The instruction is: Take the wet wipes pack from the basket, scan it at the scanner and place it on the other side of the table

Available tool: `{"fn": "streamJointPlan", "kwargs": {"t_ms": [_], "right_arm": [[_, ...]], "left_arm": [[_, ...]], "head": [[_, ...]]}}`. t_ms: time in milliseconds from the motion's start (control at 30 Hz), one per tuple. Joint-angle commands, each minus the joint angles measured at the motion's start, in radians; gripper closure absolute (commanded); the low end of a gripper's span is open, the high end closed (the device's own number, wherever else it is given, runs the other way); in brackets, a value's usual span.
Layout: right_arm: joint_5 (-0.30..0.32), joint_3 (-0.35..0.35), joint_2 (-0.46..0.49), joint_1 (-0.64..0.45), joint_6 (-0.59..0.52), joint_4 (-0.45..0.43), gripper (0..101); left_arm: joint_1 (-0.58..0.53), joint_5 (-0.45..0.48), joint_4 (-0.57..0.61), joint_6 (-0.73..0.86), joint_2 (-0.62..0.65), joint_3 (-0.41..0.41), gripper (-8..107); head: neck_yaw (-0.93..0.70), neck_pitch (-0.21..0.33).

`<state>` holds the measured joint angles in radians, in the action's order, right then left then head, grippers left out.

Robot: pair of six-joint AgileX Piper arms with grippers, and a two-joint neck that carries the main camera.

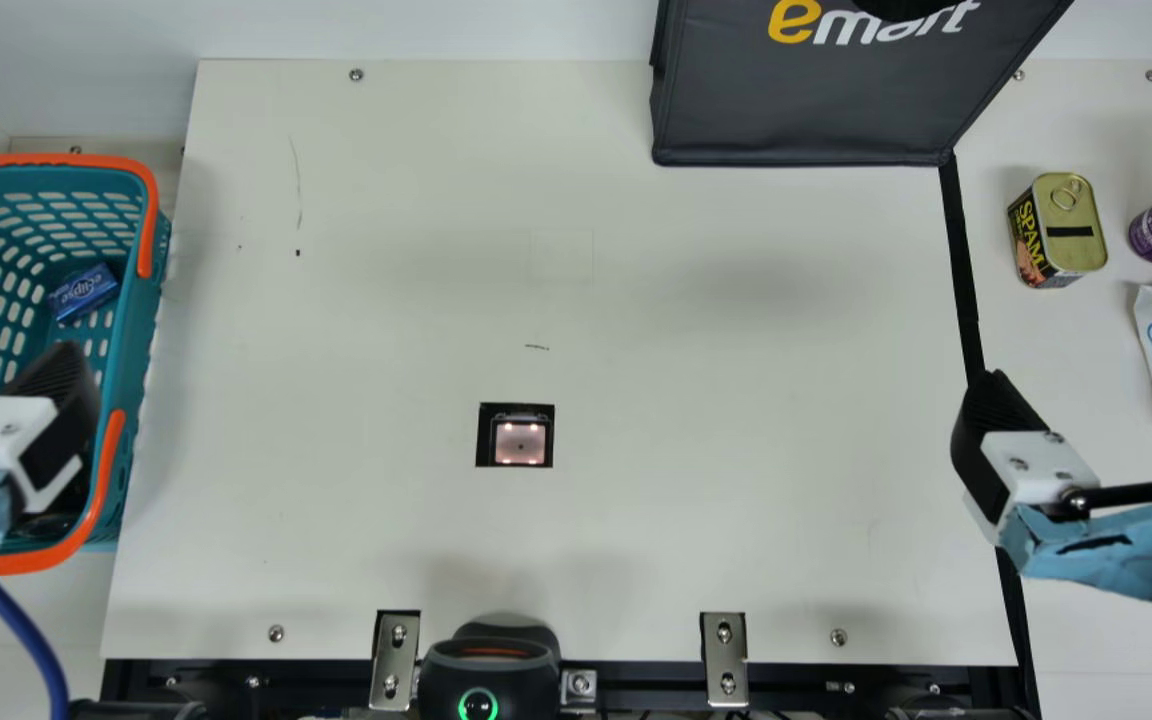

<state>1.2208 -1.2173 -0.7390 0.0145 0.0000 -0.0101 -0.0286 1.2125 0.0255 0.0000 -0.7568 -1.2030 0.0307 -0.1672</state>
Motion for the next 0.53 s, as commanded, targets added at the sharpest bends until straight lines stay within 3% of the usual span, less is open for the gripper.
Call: {"fn": "streamJointPlan", "kwargs": {"t_ms": [0, 500], "right_arm": [[0.000, 0.000, 0.000, 0.000, 0.000, 0.000, 6], [0.000, 0.000, 0.001, 0.000, 0.000, 0.000, 6]], "left_arm": [[0.000, 0.000, 0.000, 0.000, 0.000, 0.000, 9], [0.000, 0.000, 0.000, 0.000, 0.000, 0.000, 9]], "head": [[-0.003, 0.029], [-0.003, 0.029]]}}
